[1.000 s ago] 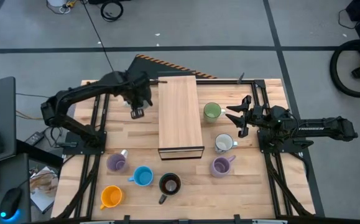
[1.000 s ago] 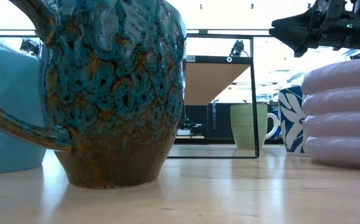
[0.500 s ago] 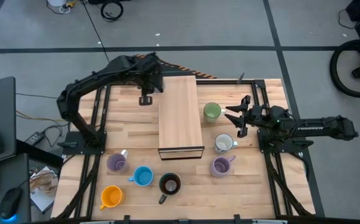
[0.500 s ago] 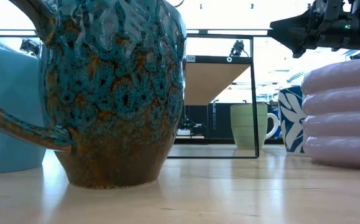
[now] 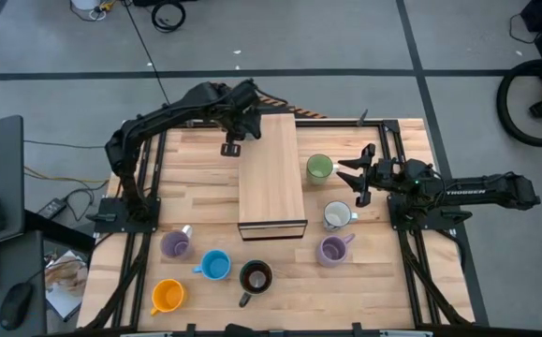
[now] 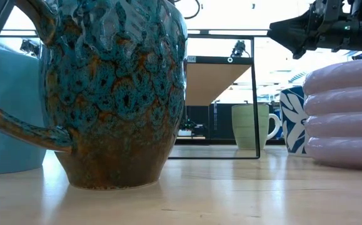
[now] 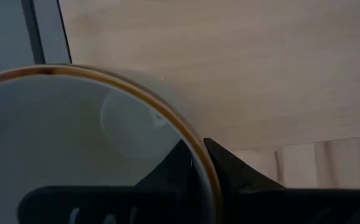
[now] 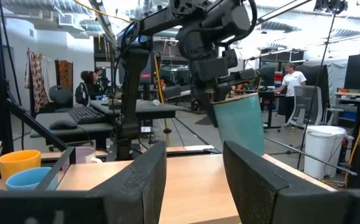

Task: Place coffee mugs
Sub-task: Put the blue mug on the shelf

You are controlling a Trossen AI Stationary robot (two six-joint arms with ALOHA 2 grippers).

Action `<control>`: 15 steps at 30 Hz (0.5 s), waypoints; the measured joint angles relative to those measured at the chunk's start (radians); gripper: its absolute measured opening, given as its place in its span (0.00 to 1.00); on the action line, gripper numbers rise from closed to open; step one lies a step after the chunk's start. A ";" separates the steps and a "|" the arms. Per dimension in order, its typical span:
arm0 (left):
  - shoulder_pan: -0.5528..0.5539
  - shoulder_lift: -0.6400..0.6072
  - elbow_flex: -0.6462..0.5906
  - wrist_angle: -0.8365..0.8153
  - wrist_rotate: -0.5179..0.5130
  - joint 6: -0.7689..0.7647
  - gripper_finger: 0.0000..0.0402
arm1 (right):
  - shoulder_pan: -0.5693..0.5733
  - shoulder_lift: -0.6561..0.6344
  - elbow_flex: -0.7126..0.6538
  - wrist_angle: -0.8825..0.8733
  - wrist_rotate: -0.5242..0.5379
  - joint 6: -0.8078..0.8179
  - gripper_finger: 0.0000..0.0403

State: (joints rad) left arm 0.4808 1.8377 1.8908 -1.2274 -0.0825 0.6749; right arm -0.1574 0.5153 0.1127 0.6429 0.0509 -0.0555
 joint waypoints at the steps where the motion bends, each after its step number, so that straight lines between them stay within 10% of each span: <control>1: 0.002 0.002 0.000 0.010 -0.004 0.000 0.09 | 0.000 0.000 0.000 0.001 0.000 0.000 0.41; 15: 0.007 0.003 0.000 0.042 -0.027 0.003 0.23 | 0.000 0.004 0.000 0.000 0.000 0.000 0.41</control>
State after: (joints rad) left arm 0.4879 1.8408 1.8904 -1.1857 -0.1100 0.6777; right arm -0.1572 0.5190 0.1127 0.6434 0.0505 -0.0556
